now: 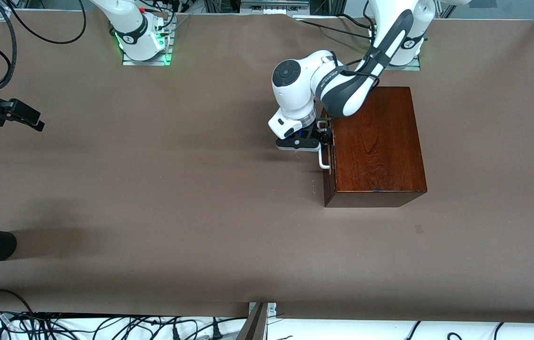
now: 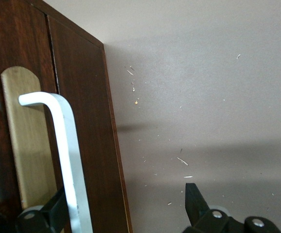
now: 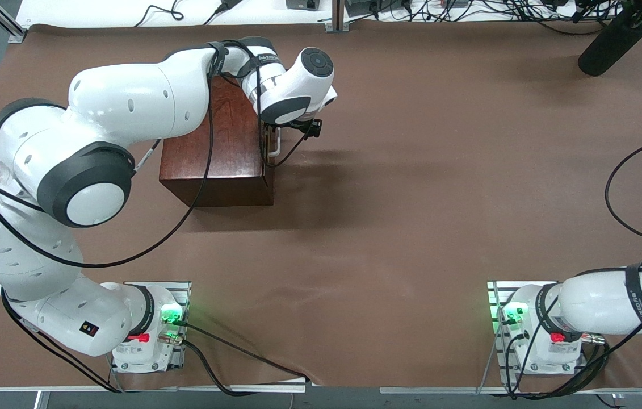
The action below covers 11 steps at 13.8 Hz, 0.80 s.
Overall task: Open drawer, take yellow block, close drawer
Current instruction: 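Pull the drawer handle outward with the left gripper to open the drawer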
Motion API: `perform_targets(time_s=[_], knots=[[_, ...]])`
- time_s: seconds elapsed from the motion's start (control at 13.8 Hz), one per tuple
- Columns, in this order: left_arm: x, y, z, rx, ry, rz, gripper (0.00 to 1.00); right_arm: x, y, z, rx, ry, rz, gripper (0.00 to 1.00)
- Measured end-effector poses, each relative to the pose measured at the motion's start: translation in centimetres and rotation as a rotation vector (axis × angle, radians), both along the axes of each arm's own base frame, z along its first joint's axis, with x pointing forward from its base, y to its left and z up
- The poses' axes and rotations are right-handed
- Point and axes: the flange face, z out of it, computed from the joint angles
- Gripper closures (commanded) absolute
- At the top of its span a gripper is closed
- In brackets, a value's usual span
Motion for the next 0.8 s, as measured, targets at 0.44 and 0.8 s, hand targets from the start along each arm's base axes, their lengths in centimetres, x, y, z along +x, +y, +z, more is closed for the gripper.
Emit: perform_targets(time_s=[0.44, 0.8], knots=[[0.1, -0.2, -0.2, -0.02, -0.018, 0.043, 0.0, 0.0, 0.0, 0.0, 0.0, 0.0, 0.0, 0.0], [-0.4, -1.6, -0.3, -0.041, -0.038, 0.091, 0.0, 0.0, 0.0, 0.0, 0.0, 0.0, 0.0, 0.0]])
